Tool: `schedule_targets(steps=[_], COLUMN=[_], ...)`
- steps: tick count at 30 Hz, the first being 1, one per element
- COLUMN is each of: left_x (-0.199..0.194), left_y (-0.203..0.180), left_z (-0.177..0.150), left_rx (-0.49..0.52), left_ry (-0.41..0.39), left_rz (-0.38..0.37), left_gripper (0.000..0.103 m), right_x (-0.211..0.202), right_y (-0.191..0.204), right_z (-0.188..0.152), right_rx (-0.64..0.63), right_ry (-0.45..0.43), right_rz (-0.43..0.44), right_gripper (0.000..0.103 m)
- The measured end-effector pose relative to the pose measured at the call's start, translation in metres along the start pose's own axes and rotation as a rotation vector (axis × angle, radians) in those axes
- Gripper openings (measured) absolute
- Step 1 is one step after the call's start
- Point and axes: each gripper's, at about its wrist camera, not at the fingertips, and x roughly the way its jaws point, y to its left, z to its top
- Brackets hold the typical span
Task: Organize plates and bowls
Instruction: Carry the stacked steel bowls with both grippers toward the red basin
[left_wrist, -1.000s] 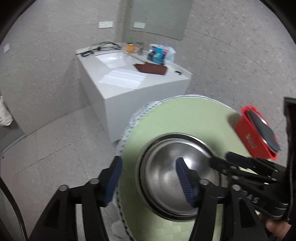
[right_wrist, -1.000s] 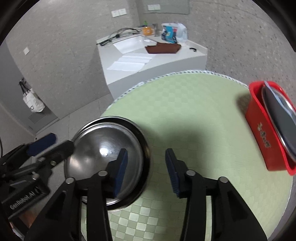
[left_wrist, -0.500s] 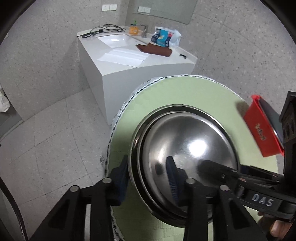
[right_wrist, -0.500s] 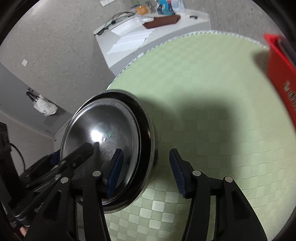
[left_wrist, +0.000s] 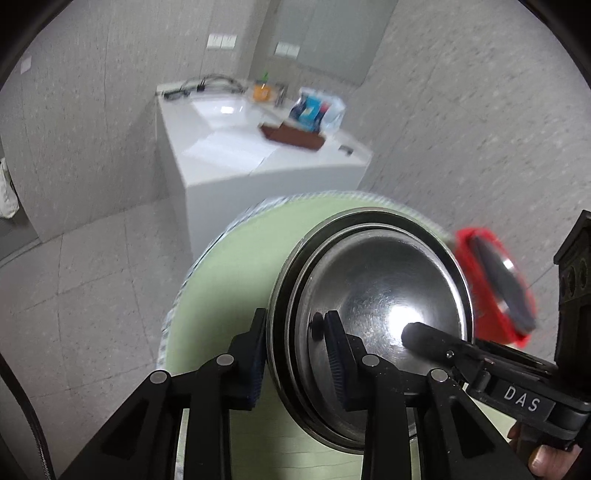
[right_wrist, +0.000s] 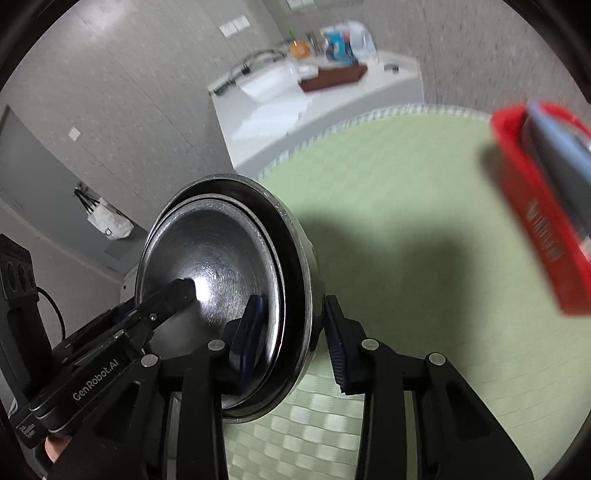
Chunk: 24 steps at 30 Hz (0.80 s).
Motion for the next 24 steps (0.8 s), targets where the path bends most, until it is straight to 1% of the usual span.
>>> schedule_targets(steps=[4,7,9,11,13,15,18,22,24], left_x=[-0.025,-0.030,-0.025,-0.014,0.001,0.022,0.053,0.094,0.112], left_y=[-0.049,-0.092,-0.123,-0.156,-0.179,-0.202,-0.234,-0.259,-0.266], left_z=[0.011,0.020,0.026,0.032,0.038,0.044,0.048,0.051,0.054], left_rx=[0.011,0.032,0.055,0.070,0.089,0.113,0.129,0.139,0.139], left_ry=[-0.068,-0.086,-0.087,-0.072,-0.058,-0.030,0.022,0.095,0.129], left_rz=[-0.031,-0.051,-0.062,-0.097,-0.110,-0.115,-0.114,-0.094,-0.074], left_gripper=[0.025,0.026,0.026,0.026,0.026,0.026,0.027,0.027,0.027], right_x=[-0.057,-0.097,-0.119,-0.134,-0.147,-0.157,-0.158,-0.149,-0.141], right_y=[-0.020,-0.042,-0.064,-0.086,-0.110,-0.139,-0.176,-0.218,-0.229], right_z=[0.023,0.035,0.044,0.054,0.060,0.065,0.072,0.076,0.074], right_rx=[-0.029,-0.033,-0.022,-0.008,0.006,0.024,0.048,0.081,0.090], right_ry=[-0.081,-0.123,-0.143,-0.151,-0.159,-0.161,-0.147,-0.100,-0.065], right_rz=[0.015,0.020,0.017,0.012,-0.013,-0.040,-0.078,-0.098,-0.096], right_gripper=[0.033,0.033,0.033,0.033,0.033,0.033,0.033,0.033,0.033])
